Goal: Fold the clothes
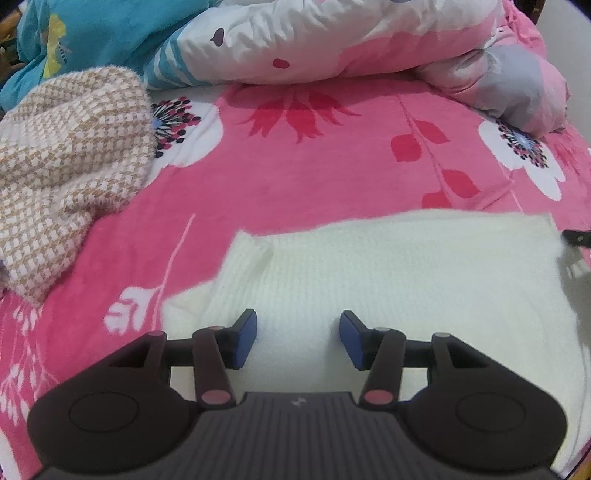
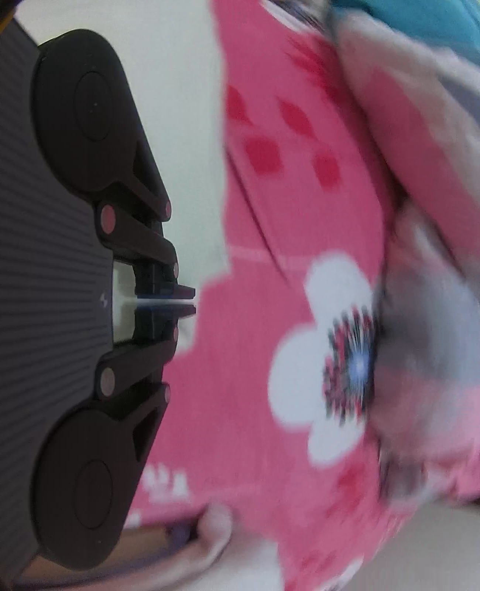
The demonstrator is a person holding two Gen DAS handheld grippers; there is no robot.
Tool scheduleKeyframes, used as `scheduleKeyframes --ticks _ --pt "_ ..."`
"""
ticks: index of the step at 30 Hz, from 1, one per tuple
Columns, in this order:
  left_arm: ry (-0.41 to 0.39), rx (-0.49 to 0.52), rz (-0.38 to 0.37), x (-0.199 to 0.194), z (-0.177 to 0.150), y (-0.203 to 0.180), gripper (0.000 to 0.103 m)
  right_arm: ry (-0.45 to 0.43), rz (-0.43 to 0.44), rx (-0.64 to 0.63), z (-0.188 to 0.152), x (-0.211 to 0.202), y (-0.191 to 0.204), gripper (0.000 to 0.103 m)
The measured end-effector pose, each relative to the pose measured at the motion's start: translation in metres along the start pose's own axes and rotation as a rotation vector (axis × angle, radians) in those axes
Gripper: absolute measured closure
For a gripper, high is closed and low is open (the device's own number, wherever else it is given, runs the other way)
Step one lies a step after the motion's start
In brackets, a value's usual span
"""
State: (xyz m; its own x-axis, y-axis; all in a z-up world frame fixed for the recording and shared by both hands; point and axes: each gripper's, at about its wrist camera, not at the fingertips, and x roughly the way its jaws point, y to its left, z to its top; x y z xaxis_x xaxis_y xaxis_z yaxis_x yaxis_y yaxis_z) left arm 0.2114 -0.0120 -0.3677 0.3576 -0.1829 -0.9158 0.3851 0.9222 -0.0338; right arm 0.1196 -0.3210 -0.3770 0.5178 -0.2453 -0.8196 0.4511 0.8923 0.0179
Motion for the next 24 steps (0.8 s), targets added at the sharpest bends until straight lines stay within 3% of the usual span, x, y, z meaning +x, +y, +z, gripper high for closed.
scheduleKeyframes --ticks 2,5,9,13,17,19,24 --pt "0.008 -0.006 0.011 0.001 0.001 -0.001 0.051 -0.011 0.012 0.018 0.002 -0.011 0.000 0.099" --pt "0.020 -0.008 0.026 0.001 0.003 -0.004 0.050 -0.021 0.117 -0.042 0.000 -0.028 0.021 0.099" --pt "0.034 0.003 0.044 0.002 0.006 -0.007 0.048 0.013 0.202 -0.130 -0.006 -0.018 0.056 0.099" --pt "0.045 0.014 0.059 0.003 0.007 -0.010 0.046 0.113 0.128 -0.151 -0.014 0.027 0.068 0.099" --pt "0.056 0.015 0.072 0.002 0.008 -0.011 0.044 0.078 0.101 -0.112 -0.008 0.011 0.071 0.098" --pt "0.059 0.017 0.074 0.002 0.008 -0.011 0.044 0.048 0.134 -0.117 -0.009 -0.012 0.076 0.098" --pt "0.066 0.024 0.081 0.003 0.008 -0.012 0.043 0.041 0.330 -0.168 -0.024 -0.059 0.100 0.098"
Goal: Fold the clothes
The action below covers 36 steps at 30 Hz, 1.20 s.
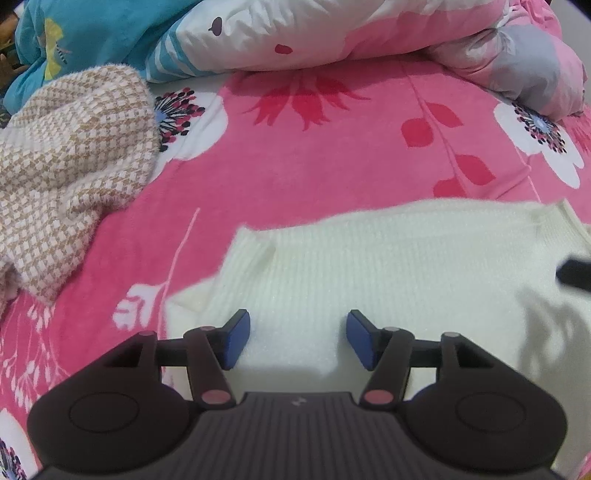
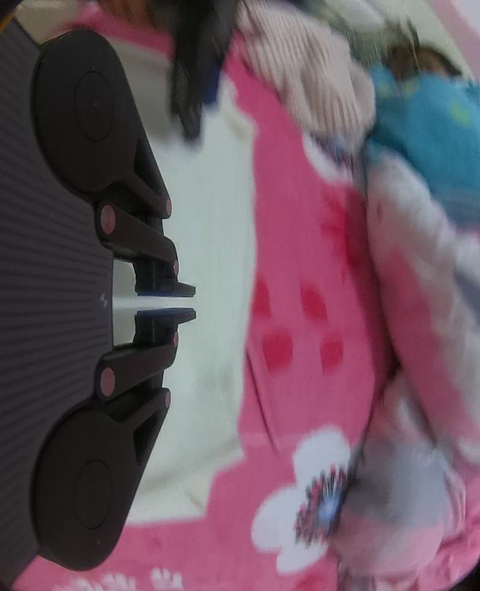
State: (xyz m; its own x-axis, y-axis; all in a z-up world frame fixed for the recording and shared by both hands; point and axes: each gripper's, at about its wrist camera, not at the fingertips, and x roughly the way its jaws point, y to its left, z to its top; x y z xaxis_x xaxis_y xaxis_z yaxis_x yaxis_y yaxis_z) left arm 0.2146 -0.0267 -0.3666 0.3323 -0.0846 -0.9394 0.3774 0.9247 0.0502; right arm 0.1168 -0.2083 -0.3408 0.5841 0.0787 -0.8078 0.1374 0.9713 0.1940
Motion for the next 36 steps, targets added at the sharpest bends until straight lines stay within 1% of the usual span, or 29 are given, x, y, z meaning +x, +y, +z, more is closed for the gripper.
scheduleKeyframes --ticks 2,4,6,8,15,16,18,20,22,23,25,27,28,29,32,36 --pt "0.001 0.012 0.005 0.000 0.000 -0.001 0.042 0.027 0.068 -0.042 -0.011 0.003 0.009 0.096" --pt "0.002 0.024 0.009 -0.001 -0.001 -0.002 0.041 0.103 0.072 -0.065 -0.023 0.019 0.012 0.094" --pt "0.004 0.035 0.013 -0.001 -0.001 -0.003 0.041 0.116 0.067 -0.069 -0.032 0.029 0.010 0.094" --pt "0.005 0.042 0.018 -0.002 -0.002 -0.004 0.038 0.129 0.062 -0.073 -0.040 0.037 0.009 0.094" --pt "0.003 0.043 0.025 -0.009 -0.001 -0.004 0.038 0.146 0.041 -0.075 -0.043 0.037 0.017 0.094" --pt "-0.015 0.044 0.021 -0.015 -0.001 -0.003 0.039 0.144 0.040 -0.073 -0.043 0.037 0.017 0.094" --pt "-0.104 0.060 -0.012 -0.038 -0.008 -0.003 0.038 0.138 0.038 -0.069 -0.044 0.038 0.016 0.094" --pt "-0.182 0.101 -0.041 -0.061 -0.021 -0.004 0.036 0.131 0.036 -0.062 -0.045 0.038 0.016 0.093" --pt "-0.209 0.132 -0.069 -0.073 -0.037 -0.005 0.036 0.126 0.036 -0.051 -0.046 0.038 0.016 0.093" --pt "-0.206 0.147 -0.082 -0.075 -0.045 -0.007 0.036 0.123 0.036 -0.045 -0.046 0.037 0.016 0.093" --pt "-0.165 0.179 -0.097 -0.071 -0.062 -0.012 0.036 0.118 0.034 -0.038 -0.047 0.037 0.016 0.093" --pt "-0.068 0.227 -0.063 -0.054 -0.078 -0.020 0.036 0.114 0.031 -0.034 -0.048 0.037 0.017 0.093" --pt "-0.030 0.245 -0.039 -0.043 -0.086 -0.024 0.032 0.113 0.029 -0.032 -0.048 0.037 0.017 0.093" --pt "-0.033 0.248 -0.030 -0.039 -0.091 -0.025 0.028 0.114 0.026 -0.034 -0.048 0.037 0.018 0.093" --pt "-0.071 0.241 -0.034 -0.040 -0.094 -0.023 0.027 0.116 0.018 -0.043 -0.048 0.038 0.019 0.093" --pt "-0.077 0.173 -0.095 -0.054 -0.098 -0.005 0.027 0.116 0.015 -0.040 -0.048 0.038 0.019 0.093"
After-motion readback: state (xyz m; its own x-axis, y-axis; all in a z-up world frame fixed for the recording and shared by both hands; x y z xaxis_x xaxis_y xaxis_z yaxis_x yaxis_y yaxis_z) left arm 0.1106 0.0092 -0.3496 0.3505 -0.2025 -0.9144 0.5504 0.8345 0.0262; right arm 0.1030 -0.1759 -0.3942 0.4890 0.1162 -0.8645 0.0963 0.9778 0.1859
